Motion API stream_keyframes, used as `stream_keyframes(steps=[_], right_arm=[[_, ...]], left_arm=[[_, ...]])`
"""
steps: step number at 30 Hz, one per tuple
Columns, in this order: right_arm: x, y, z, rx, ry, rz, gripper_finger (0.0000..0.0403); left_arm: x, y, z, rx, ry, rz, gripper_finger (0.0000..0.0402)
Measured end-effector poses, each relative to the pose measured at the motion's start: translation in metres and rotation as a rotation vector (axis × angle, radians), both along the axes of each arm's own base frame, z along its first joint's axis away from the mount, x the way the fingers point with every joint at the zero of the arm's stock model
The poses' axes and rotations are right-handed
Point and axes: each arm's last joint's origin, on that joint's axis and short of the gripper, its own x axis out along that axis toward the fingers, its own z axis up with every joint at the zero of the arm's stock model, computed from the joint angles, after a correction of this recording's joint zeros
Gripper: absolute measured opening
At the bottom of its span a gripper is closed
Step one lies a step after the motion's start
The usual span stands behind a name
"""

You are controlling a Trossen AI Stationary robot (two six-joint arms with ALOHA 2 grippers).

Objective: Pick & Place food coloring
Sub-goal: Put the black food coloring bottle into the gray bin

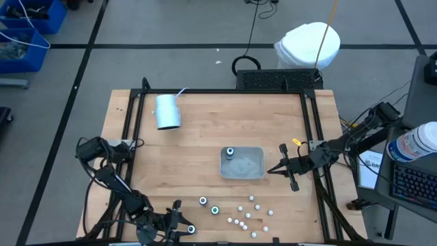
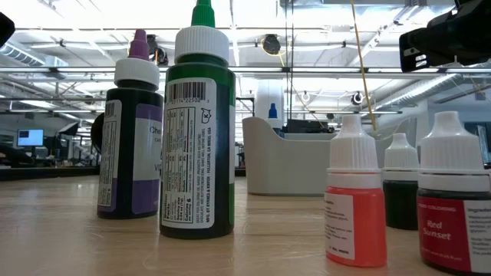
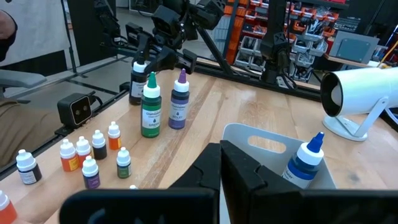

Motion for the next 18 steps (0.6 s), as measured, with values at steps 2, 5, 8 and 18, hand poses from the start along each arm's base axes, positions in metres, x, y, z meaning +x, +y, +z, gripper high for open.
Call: stream_keyframes(steps=[2, 5, 8, 18], right_arm=[[0.000, 0.000, 0.000, 0.000, 0.000, 0.000, 0.0000], [0.000, 0.000, 0.000, 0.000, 0.000, 0.000, 0.0000], [0.000, 0.000, 0.000, 0.000, 0.000, 0.000, 0.0000], [0.000, 0.000, 0.000, -0.007, -0.001, 0.001, 0.0000]], left_arm=[[0.000, 0.000, 0.000, 0.002, -0.004, -0.005, 0.0119], [0.000, 0.000, 0.005, 0.019, -0.018, -0.026, 0.0119], [0.000, 0.003, 0.022, -0.027, -0.036, -0.065, 0.0119], [0.006, 0.049, 0.112, 0.012, -0.258, -0.040, 0.0122]])
